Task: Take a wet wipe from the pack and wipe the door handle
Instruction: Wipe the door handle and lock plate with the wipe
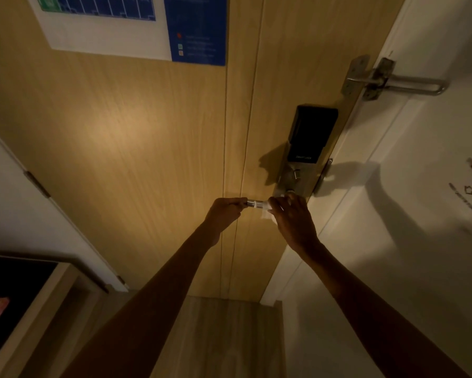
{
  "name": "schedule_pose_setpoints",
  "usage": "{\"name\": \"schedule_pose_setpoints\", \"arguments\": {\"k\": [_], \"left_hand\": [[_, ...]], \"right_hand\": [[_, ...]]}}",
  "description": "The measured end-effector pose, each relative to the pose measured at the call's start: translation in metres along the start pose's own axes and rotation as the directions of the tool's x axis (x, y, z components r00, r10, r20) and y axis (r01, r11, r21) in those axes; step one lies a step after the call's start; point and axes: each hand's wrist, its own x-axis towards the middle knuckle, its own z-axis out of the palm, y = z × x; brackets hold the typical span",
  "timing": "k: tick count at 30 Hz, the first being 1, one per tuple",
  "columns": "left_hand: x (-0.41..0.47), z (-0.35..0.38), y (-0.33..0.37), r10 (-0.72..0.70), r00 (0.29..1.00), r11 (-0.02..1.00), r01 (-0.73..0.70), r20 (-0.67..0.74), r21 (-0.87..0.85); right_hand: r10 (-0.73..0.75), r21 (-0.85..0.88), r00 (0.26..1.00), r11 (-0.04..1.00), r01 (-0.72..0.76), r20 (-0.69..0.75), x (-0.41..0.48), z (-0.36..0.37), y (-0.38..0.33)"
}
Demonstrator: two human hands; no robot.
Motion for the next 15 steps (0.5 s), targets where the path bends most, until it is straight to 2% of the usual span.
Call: {"name": "schedule_pose_setpoints", "arguments": {"k": [5,10,13,15], "left_hand": [[-0.001,0.001,-0.001,-0.009,1.000,1.000,0.009,-0.007,-0.026],[-0.003,-0.001,0.006,-0.006,1.000,1.000,0.006,0.001,-0.010],[-0.004,-0.001,0.005,-0.013,1.000,1.000,0.014,0.016,-0.028],[-0.004,0.000,0.003,-0.017,1.000,0.999,0.017,0.016,-0.047]], "right_hand": [[-0.007,0.055,0.997,0.998,0.003,0.077,0.013,0.003,-0.016],[-0.039,-0.018,0.995,0.999,0.041,0.094,0.016,0.000,-0.009],[-0.014,-0.088,0.996,0.996,0.021,0.083,0.014,-0.003,-0.009],[0.012,-0.074,0.995,0.997,-0.005,0.100,0.016,-0.004,-0.013]]}}
